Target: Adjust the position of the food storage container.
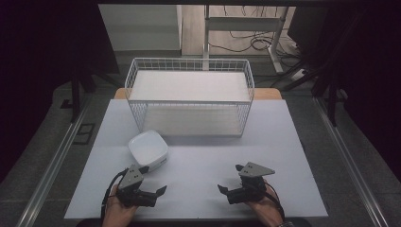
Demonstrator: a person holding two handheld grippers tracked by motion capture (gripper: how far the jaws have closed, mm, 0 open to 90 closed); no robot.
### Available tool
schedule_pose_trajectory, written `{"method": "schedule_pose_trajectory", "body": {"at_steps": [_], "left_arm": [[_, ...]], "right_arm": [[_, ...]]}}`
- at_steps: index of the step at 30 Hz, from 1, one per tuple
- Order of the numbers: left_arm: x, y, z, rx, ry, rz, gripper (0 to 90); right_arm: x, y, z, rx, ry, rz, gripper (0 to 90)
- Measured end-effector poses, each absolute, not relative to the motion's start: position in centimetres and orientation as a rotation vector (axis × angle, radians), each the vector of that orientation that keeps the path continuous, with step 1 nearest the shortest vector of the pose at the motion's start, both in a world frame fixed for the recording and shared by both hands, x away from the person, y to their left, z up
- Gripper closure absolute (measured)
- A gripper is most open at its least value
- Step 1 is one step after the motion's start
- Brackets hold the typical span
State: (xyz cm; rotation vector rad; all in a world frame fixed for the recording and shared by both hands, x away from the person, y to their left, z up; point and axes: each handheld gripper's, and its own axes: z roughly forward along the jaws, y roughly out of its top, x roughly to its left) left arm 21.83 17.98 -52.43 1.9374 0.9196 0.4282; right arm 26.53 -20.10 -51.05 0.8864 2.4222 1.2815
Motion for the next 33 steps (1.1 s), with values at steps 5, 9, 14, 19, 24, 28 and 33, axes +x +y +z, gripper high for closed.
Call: {"method": "schedule_pose_trajectory", "body": {"at_steps": [5,9,14,19,24,28,33], "left_arm": [[21.9,18.2,-52.3,1.922,0.924,0.393,6.7],[22.1,18.3,-52.2,1.913,0.928,0.35,7.3],[22.1,18.2,-52.1,1.92,0.941,0.333,4.0],[22.3,18.4,-51.7,1.914,0.969,0.318,1.6],[22.6,19.1,-50.8,1.894,0.959,0.327,3.2],[23.0,19.6,-50.4,1.891,0.968,0.34,8.5],[23.9,20.8,-49.6,1.856,0.984,0.342,26.7]], "right_arm": [[26.7,-20.0,-51.2,0.878,2.441,1.223,1.9],[26.8,-20.0,-51.3,0.865,2.44,1.203,1.9],[27.0,-20.2,-51.3,0.9,2.436,1.214,1.9],[26.9,-20.2,-51.2,0.929,2.431,1.232,2.0],[27.0,-20.3,-51.1,0.951,2.425,1.243,2.0],[26.9,-20.3,-51.0,0.952,2.424,1.245,1.9],[26.9,-20.2,-51.1,0.948,2.426,1.245,2.0]]}}
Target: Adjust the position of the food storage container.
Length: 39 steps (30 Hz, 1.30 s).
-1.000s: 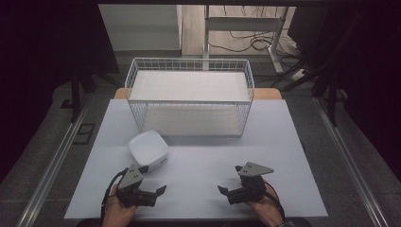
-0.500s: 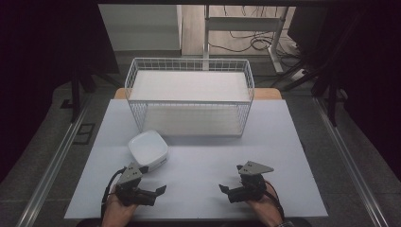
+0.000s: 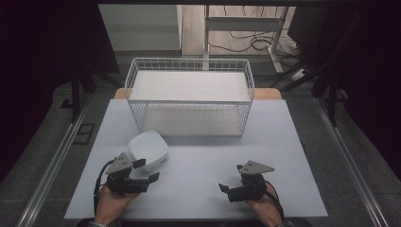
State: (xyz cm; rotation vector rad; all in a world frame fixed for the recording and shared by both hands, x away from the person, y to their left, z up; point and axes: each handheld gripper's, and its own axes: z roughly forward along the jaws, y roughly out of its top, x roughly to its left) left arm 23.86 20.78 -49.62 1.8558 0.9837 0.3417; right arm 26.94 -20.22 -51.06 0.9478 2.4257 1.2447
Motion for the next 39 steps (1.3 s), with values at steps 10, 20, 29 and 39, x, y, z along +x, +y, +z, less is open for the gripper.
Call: {"method": "schedule_pose_trajectory", "body": {"at_steps": [10,20,29,39], "left_arm": [[26.7,22.3,-48.6,1.876,1.033,0.427,60.3],[29.5,24.0,-48.4,1.866,1.077,0.481,86.4],[31.7,26.7,-48.9,1.805,1.198,0.57,89.9],[34.1,28.1,-51.0,1.821,1.292,0.599,89.9]], "right_arm": [[26.8,-20.0,-51.0,0.906,2.436,1.232,2.0],[26.8,-20.0,-51.0,0.868,2.453,1.231,2.0],[26.8,-19.8,-51.1,0.848,2.466,1.215,2.1],[26.9,-19.7,-51.2,0.86,2.474,1.196,2.4]]}}
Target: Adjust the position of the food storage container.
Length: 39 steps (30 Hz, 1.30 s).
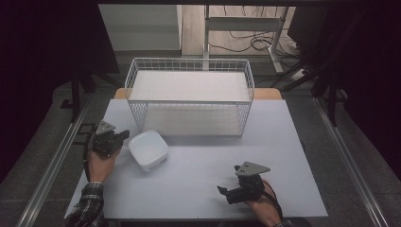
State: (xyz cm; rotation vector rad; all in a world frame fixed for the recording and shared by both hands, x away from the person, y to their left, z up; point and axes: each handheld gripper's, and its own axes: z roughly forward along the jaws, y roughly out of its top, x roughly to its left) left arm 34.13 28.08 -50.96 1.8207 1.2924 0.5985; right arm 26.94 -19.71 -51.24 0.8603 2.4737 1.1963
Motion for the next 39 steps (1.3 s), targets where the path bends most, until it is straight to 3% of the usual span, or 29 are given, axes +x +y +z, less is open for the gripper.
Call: {"method": "schedule_pose_trajectory", "body": {"at_steps": [35,39], "left_arm": [[30.0,22.1,-51.1,1.932,1.153,0.428,89.9],[29.6,21.1,-51.0,1.945,1.134,0.417,89.9]], "right_arm": [[27.9,-19.6,-51.1,0.987,2.461,1.233,0.0],[28.1,-19.5,-50.8,1.006,2.478,1.236,14.3]]}}
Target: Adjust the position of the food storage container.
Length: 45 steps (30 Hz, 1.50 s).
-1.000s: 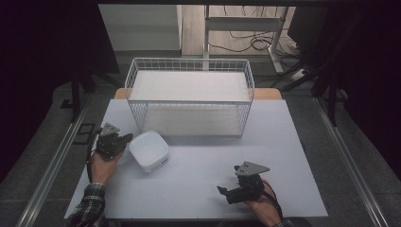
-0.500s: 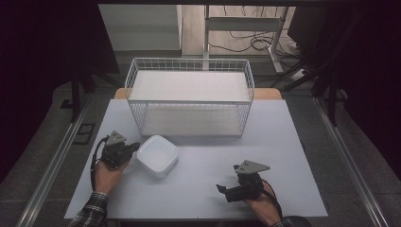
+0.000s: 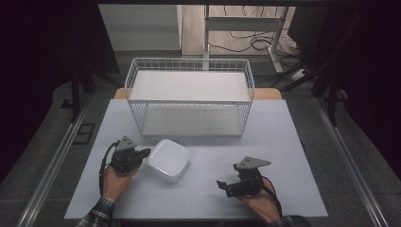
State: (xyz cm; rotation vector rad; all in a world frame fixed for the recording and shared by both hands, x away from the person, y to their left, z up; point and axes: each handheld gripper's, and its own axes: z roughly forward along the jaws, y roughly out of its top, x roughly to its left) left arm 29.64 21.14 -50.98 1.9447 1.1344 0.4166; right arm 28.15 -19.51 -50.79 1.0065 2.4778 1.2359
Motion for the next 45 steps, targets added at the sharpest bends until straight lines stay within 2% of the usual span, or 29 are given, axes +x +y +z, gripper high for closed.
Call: {"method": "schedule_pose_trajectory", "body": {"at_steps": [5,9,16,19,32,35,39,40,41,42,43,45], "left_arm": [[29.2,20.0,-50.9,1.954,1.116,0.4,89.9],[28.7,19.1,-51.0,1.96,1.102,0.379,89.9],[27.8,17.3,-51.0,1.964,1.073,0.341,89.9],[27.4,16.6,-51.1,1.96,1.061,0.321,89.9],[26.6,14.7,-51.1,1.95,1.024,0.256,89.9],[26.6,14.7,-50.9,1.952,1.026,0.3,89.3],[26.6,15.4,-50.8,1.941,1.043,0.318,78.6],[26.6,15.7,-50.8,1.935,1.049,0.319,78.6],[26.6,15.9,-50.8,1.933,1.056,0.323,74.3],[26.5,16.1,-50.8,1.925,1.058,0.325,63.2],[26.5,16.3,-50.8,1.917,1.059,0.324,63.2],[26.3,16.6,-50.8,1.913,1.054,0.329,51.9]], "right_arm": [[28.4,-18.7,-50.3,0.988,2.511,1.25,42.3],[29.2,-17.6,-50.3,0.952,2.553,1.239,59.1],[30.9,-15.7,-50.1,0.889,2.611,1.224,81.7],[31.4,-15.4,-49.9,0.886,2.619,1.249,87.1],[32.0,-16.9,-49.8,0.935,2.579,1.244,88.9],[32.2,-17.2,-49.9,0.93,2.569,1.235,87.2],[31.9,-17.4,-49.8,0.916,2.543,1.213,84.0],[31.8,-17.7,-49.7,0.918,2.535,1.22,82.2],[31.7,-17.9,-49.6,0.924,2.528,1.227,80.5],[31.5,-18.3,-49.4,0.907,2.511,1.233,75.6],[31.5,-18.3,-49.4,0.907,2.511,1.233,75.6],[31.2,-18.6,-49.2,0.902,2.5,1.229,69.9]]}}
